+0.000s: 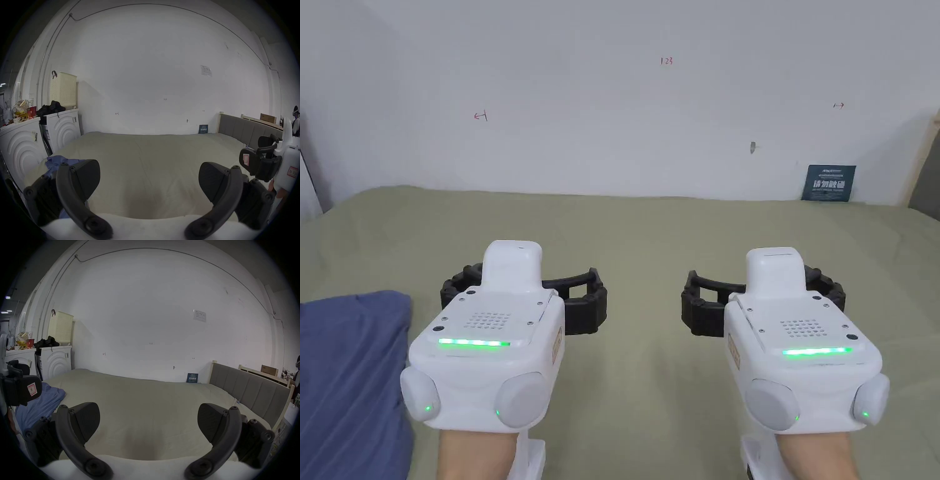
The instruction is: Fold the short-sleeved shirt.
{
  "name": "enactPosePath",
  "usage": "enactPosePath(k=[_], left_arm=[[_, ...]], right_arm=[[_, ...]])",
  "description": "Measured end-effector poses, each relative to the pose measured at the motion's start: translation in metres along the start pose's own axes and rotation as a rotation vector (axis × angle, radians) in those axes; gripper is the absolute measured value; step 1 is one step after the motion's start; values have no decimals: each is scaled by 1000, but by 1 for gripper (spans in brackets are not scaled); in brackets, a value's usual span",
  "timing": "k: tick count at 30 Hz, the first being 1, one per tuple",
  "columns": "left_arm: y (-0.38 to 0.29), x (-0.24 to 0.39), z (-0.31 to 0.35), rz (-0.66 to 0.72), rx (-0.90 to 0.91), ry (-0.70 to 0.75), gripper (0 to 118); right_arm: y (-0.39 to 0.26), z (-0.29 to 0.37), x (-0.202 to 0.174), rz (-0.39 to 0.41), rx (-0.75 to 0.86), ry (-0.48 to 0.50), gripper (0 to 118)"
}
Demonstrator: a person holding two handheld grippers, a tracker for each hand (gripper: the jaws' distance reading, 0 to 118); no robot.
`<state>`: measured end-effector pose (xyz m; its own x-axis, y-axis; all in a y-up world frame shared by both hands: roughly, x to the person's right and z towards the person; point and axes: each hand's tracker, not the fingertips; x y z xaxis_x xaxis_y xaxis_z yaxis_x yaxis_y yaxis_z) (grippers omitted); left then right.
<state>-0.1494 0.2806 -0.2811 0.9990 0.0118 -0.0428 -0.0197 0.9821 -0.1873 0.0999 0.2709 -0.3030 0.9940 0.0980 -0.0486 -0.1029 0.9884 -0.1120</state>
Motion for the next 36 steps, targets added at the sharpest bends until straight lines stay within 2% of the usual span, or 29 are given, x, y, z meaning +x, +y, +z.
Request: enactPosePath(k=[26, 31, 36], left_arm=[[0, 0, 1, 5, -5, 7, 118], [-5, 2, 2, 7, -10, 13, 118], [-5, 3, 3, 3, -19, 8, 118]], right_arm=[[-1, 1, -2, 0, 0, 6, 118], [-2, 3, -4, 25, 5, 12, 118], [-1, 3, -3, 4, 5, 8, 118]])
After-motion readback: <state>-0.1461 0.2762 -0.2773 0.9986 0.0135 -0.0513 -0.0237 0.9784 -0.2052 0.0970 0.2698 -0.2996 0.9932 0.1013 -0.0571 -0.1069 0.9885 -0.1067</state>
